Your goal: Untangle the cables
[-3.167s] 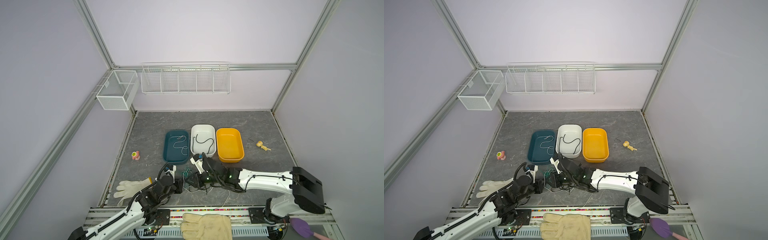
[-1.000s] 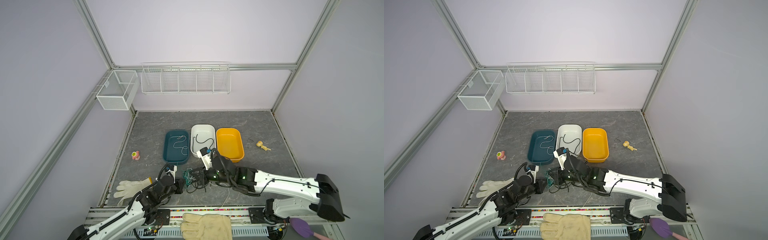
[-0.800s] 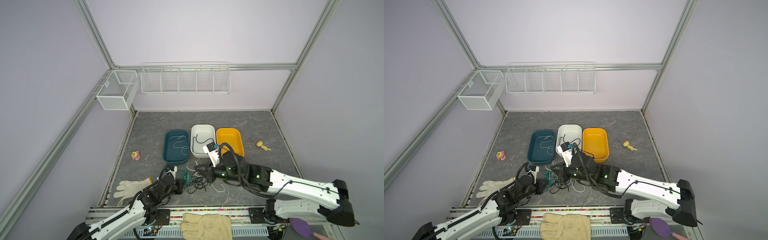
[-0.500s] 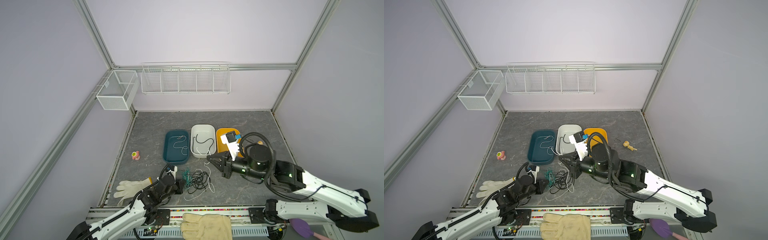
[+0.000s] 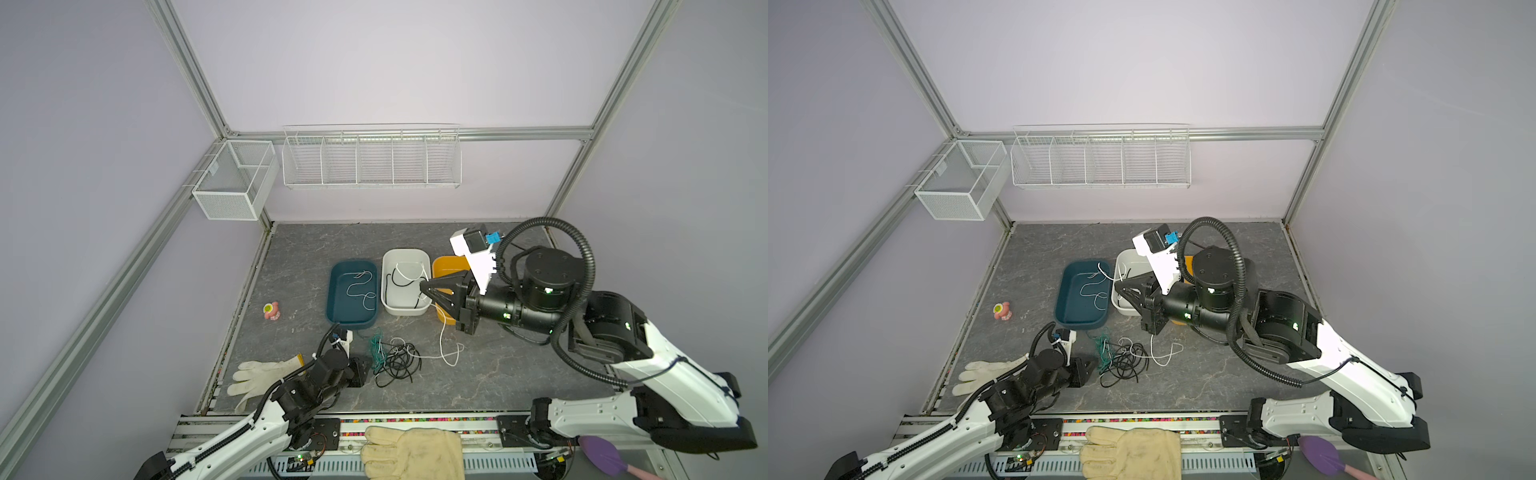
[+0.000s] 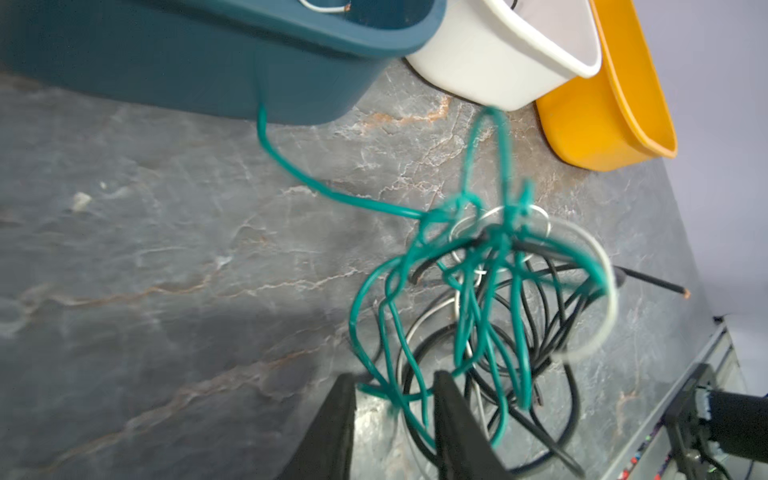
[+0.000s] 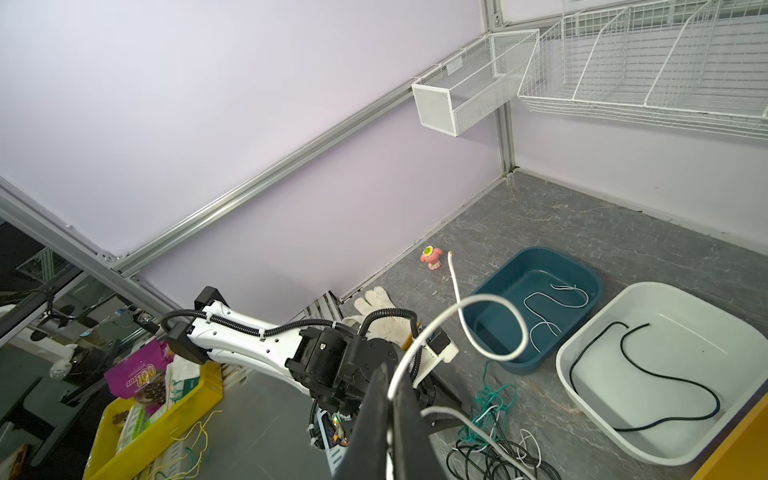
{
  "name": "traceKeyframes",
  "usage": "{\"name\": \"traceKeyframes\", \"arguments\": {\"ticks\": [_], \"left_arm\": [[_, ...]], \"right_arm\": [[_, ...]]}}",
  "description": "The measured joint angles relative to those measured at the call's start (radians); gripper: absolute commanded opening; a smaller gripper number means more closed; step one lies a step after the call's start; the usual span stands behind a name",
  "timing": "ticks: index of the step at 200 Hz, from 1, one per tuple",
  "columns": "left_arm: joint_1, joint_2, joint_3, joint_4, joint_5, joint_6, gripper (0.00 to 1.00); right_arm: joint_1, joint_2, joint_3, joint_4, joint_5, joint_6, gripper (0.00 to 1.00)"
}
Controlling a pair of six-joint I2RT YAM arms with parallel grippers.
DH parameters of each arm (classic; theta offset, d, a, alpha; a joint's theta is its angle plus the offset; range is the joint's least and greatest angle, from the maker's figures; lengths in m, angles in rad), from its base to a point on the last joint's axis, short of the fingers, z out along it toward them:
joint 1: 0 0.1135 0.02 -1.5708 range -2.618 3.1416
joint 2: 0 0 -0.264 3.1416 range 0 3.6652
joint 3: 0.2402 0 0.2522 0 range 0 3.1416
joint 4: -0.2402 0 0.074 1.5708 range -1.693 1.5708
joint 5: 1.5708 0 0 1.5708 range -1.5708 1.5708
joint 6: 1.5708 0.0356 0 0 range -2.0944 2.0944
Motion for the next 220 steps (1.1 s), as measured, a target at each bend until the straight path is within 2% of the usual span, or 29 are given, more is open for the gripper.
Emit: {"name": "traceKeyframes", "arguments": {"ticks": [67, 93, 103, 165, 220], "left_arm": [[0.000, -0.054, 0.244, -0.219, -0.057, 0.002, 0.67], [0.000, -0.083, 0.322, -0.309, -0.087, -0.010, 0.88], [0.000, -0.084, 0.353, -0.346, -0.099, -0.015, 1.00], [0.000, -0.046, 0.611, -0.538, -0.254, 0.042, 1.00], [0.000, -0.085, 0.716, -0.614, -0.460, 0.203, 0.99]], "right_arm": [[-0.097, 0.147, 0.284, -0.126, -0.105, -0.058, 0.07], [-0.139, 0.233, 0.391, -0.158, -0.162, -0.072, 0.07], [-0.152, 0.268, 0.428, -0.167, -0.184, -0.074, 0.07], [-0.246, 0.574, 0.732, -0.188, -0.366, -0.055, 0.07], [-0.344, 0.735, 0.796, -0.124, -0.513, 0.027, 0.07]]}}
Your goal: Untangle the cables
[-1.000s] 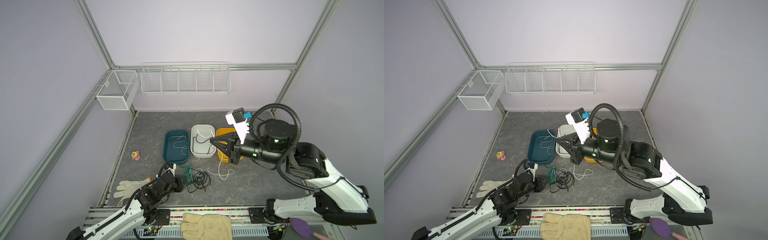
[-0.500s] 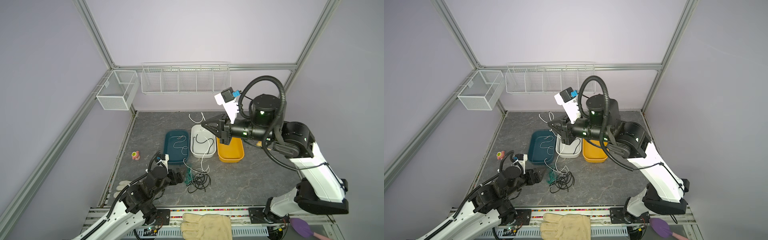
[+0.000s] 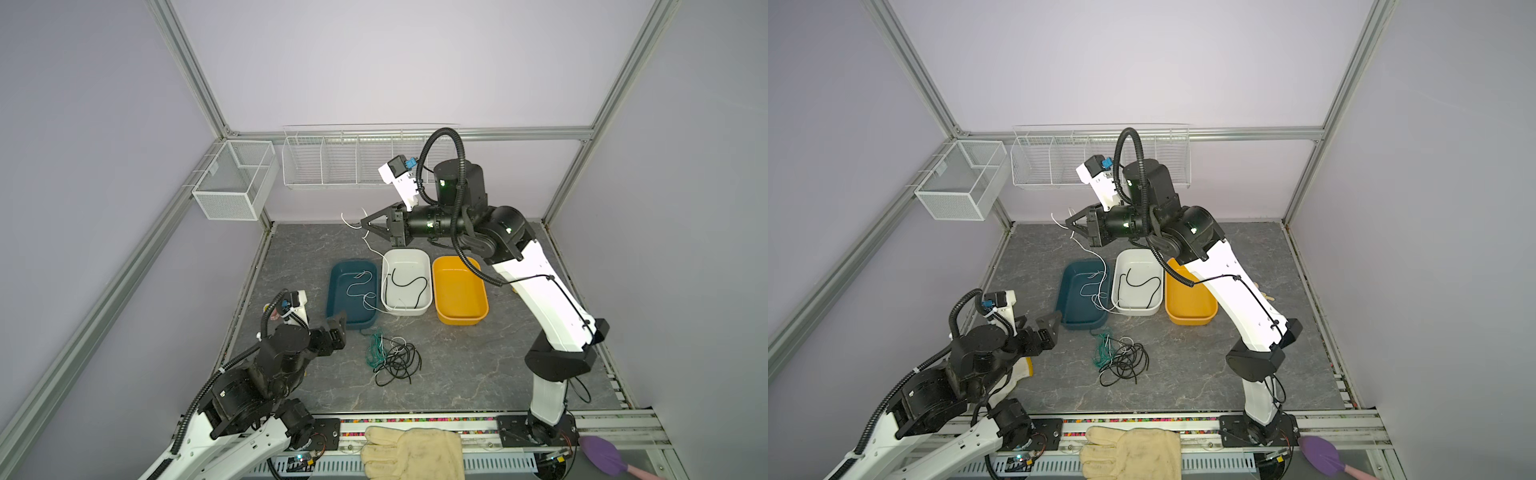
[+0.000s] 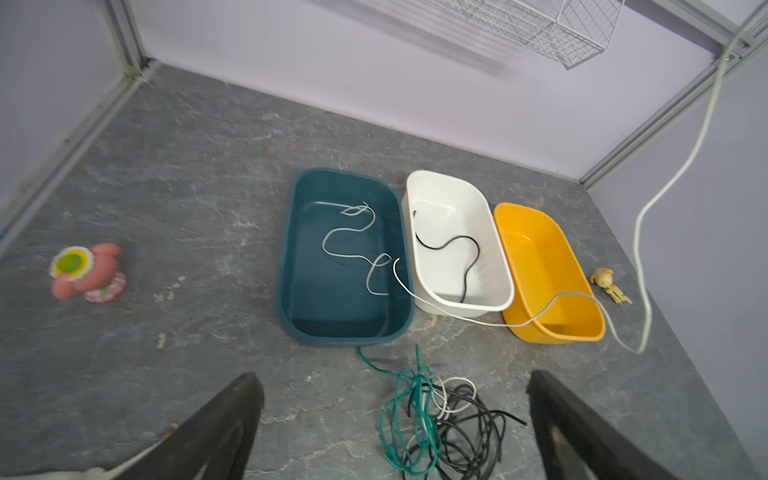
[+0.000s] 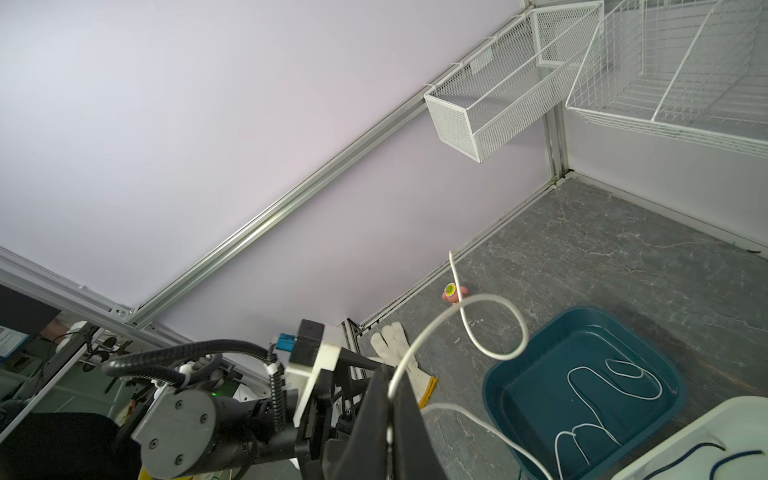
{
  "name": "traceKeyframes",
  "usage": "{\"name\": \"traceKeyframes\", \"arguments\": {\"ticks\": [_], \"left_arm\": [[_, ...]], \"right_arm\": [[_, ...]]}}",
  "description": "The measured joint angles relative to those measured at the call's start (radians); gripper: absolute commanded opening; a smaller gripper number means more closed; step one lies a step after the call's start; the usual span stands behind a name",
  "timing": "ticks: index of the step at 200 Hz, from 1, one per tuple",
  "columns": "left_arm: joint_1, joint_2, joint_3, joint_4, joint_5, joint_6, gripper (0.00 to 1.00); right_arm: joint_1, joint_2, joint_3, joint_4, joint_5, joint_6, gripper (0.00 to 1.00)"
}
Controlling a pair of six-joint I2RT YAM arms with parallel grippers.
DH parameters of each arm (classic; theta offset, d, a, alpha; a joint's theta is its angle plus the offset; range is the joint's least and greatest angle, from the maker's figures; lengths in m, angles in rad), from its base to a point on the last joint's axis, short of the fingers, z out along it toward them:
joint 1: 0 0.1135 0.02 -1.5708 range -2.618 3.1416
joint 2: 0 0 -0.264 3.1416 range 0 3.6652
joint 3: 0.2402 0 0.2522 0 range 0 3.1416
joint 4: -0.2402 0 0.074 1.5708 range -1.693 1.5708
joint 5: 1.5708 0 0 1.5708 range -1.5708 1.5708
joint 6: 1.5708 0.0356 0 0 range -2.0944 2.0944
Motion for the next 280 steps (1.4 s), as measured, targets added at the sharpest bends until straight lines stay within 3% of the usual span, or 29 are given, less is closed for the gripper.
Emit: {"name": "traceKeyframes", "arguments": {"ticks": [57, 99, 153, 181, 236, 280], "left_arm": [[0.000, -0.073, -0.072, 0.043, -0.159, 0.154, 0.99], [0.000, -0.138, -0.188, 0.083, -0.204, 0.163, 0.99], [0.000, -0.222, -0.204, 0.114, -0.234, 0.162, 0.99], [0.000, -0.220, -0.206, 0.116, -0.240, 0.162, 0.99], [0.000, -0.184, -0.206, 0.116, -0.240, 0.163, 0.99], [0.000, -0.167, -0.206, 0.116, -0.236, 0.172, 0.99]], "right_arm": [[-0.028, 0.151, 0.059, 0.128, -0.082, 0.057, 0.07], [-0.055, 0.243, 0.096, 0.189, -0.090, 0.079, 0.07], [-0.057, 0.326, 0.074, 0.227, -0.088, 0.077, 0.07], [-0.054, 0.333, 0.000, 0.244, -0.079, 0.069, 0.07], [-0.027, 0.320, -0.305, 0.311, -0.004, 0.029, 0.07], [-0.018, 0.320, -0.421, 0.346, 0.056, 0.010, 0.07]]}}
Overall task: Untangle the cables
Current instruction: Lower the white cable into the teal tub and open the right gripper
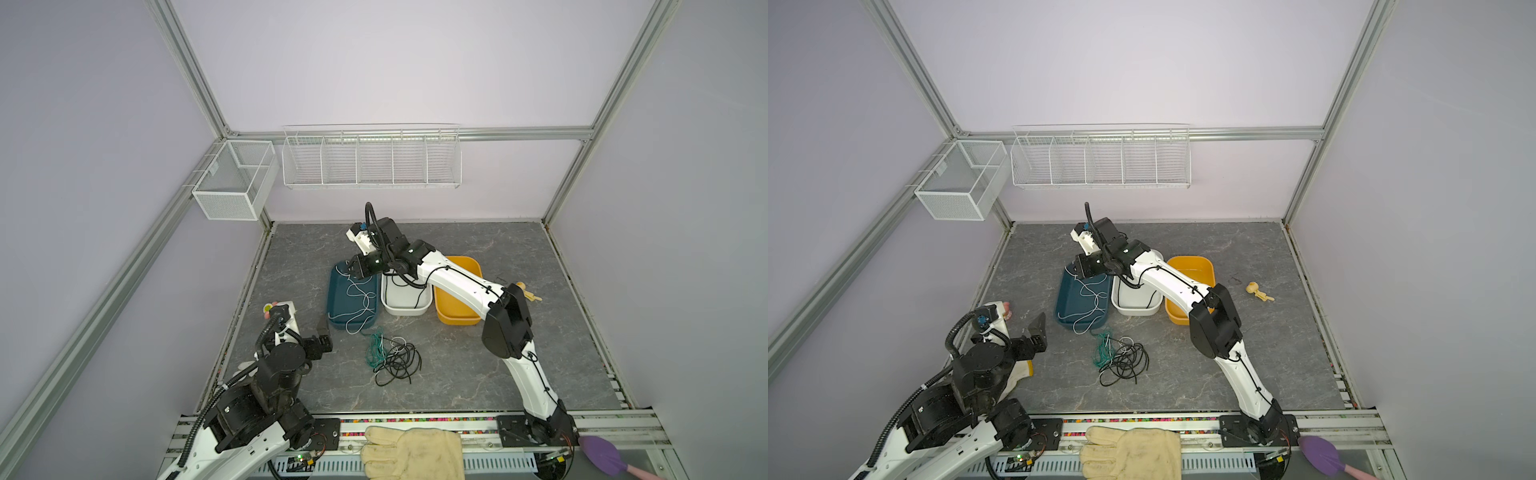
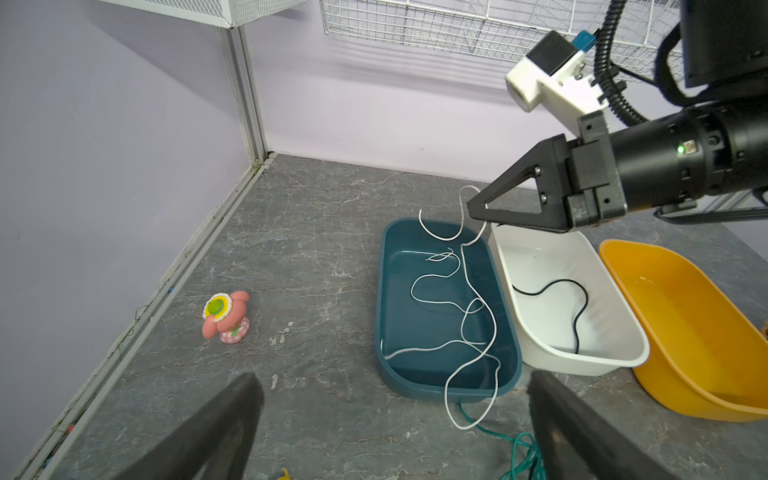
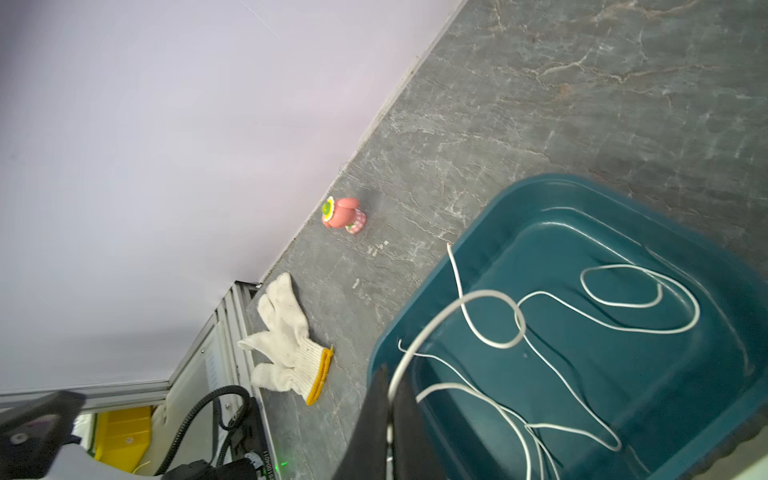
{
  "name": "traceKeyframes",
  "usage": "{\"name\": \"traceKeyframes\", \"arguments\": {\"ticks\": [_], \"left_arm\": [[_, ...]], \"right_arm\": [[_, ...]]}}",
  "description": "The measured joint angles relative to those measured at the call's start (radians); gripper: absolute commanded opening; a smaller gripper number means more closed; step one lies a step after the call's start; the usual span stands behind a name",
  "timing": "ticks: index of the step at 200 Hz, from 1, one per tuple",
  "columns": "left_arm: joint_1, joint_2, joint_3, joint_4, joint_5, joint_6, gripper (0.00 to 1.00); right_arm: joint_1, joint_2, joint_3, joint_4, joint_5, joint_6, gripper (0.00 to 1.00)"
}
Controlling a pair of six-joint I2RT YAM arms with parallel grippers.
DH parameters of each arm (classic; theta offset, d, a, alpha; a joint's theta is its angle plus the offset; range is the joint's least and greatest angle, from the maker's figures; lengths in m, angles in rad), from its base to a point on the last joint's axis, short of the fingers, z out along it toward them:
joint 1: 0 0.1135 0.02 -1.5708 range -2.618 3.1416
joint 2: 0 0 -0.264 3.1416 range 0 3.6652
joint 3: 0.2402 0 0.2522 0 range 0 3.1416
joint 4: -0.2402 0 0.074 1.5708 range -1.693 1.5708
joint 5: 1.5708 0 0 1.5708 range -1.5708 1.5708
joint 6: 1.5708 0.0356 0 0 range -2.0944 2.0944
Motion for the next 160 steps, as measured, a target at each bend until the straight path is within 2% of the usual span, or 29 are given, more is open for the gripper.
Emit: {"name": "traceKeyframes", "arguments": {"ticks": [99, 160], "left_arm": [[0.000, 0.022, 0.000, 0.000, 0.008, 0.008, 0.99], [0.000, 0.024, 0.000, 0.001, 0.010, 0.008, 0.99]], "right_arm": [[0.015, 0.004, -0.014, 0.002, 0.149, -0.059, 0.07], [0.023, 0.070, 0.015, -0.022, 0.179, -0.076, 0.07]]}}
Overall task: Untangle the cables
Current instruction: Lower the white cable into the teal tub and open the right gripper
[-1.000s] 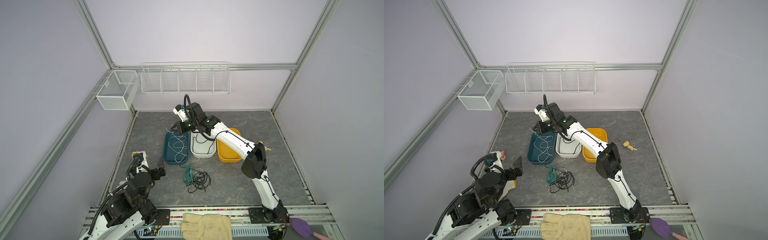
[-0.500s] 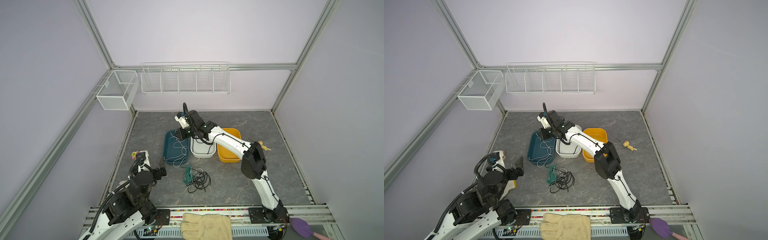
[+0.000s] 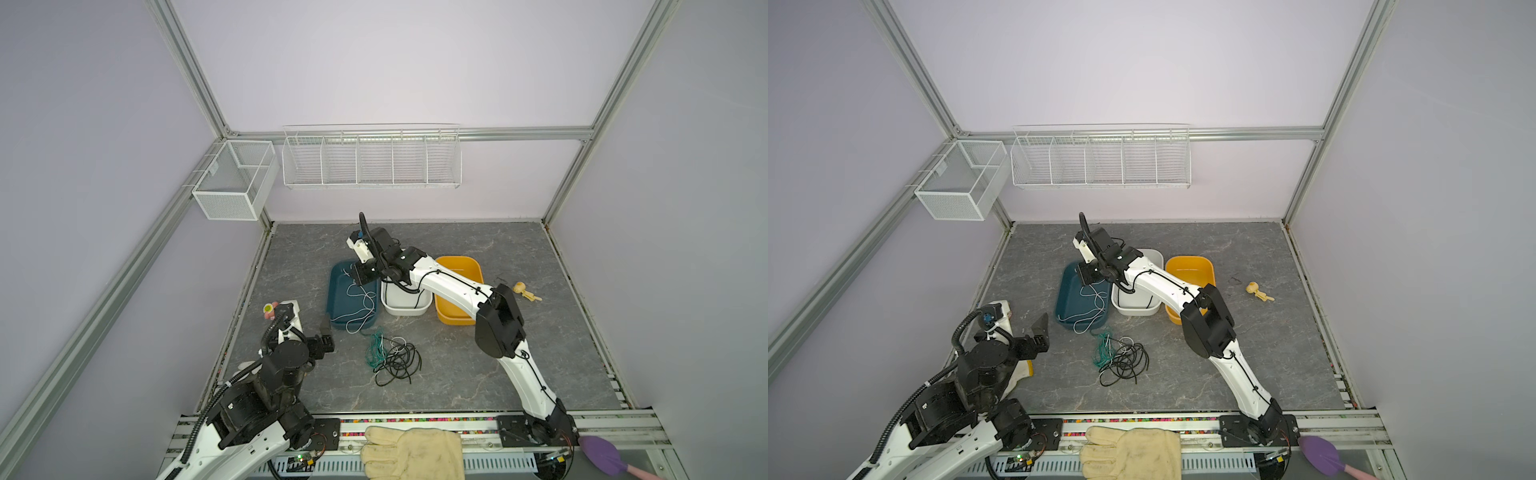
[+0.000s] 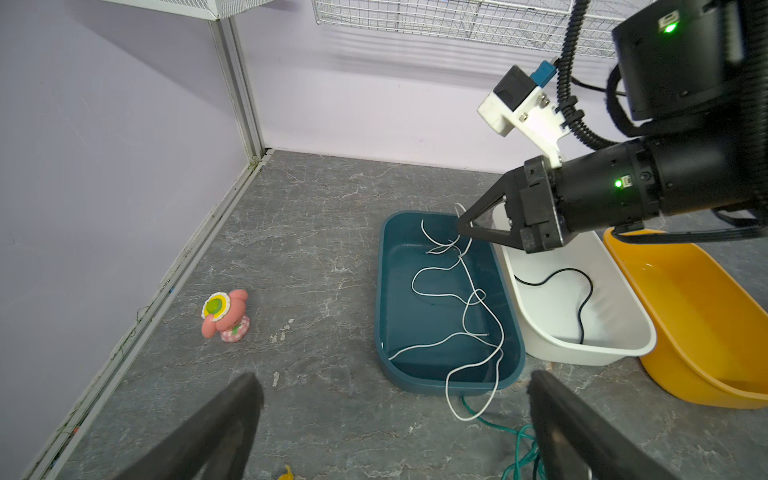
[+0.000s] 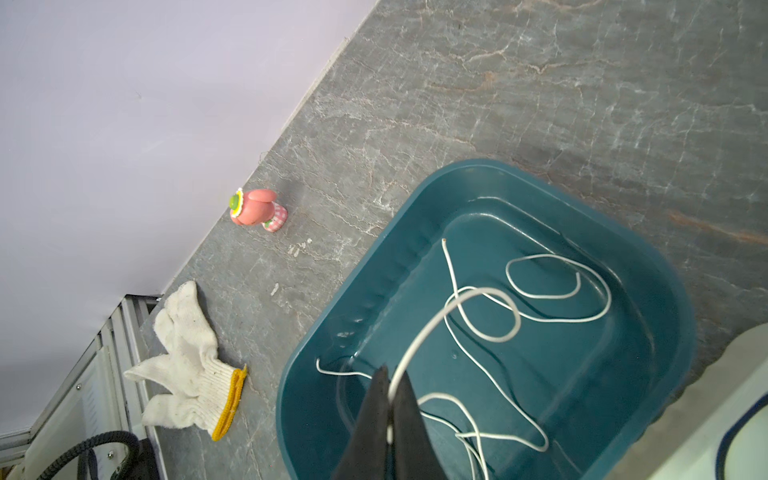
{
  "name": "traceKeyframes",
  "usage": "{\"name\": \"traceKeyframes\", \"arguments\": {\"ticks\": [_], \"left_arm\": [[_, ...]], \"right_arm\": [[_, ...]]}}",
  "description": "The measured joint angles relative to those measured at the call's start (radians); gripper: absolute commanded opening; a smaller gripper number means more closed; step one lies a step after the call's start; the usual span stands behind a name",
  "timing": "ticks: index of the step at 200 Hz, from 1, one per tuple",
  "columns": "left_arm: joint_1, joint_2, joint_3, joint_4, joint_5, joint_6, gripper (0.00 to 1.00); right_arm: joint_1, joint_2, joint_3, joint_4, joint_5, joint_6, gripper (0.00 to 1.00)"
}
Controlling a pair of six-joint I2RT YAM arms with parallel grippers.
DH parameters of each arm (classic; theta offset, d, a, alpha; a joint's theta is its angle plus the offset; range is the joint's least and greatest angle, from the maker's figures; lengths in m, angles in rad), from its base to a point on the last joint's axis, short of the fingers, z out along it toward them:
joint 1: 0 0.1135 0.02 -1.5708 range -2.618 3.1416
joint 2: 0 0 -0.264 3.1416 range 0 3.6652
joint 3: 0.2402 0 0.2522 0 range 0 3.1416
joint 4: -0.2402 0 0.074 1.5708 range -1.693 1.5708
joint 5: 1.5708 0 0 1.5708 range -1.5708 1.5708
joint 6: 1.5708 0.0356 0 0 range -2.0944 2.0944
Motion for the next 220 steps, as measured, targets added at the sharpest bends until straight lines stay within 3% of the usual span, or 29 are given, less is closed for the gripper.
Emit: {"name": "traceKeyframes", "arguments": {"ticks": [132, 152, 184, 220], "left_arm": [[0.000, 0.000, 0.000, 0.000, 0.000, 0.000, 0.99], [0.000, 0.000, 0.000, 0.000, 0.001, 0.000, 0.99], [0.000, 0.000, 0.000, 0.000, 0.001, 0.000, 0.99], [0.000, 0.000, 0.000, 0.000, 0.001, 0.000, 0.99]], "right_arm": [[0.014, 0.083, 0.061, -0.046, 0.022, 0.000, 0.08], [0.017, 0.108, 0.071, -0.066, 0.025, 0.000, 0.13], [0.018, 0.129, 0.101, -0.132, 0.045, -0.006, 0.33], [0.022, 0.122, 0.117, -0.171, 0.077, -0.006, 0.46]]}}
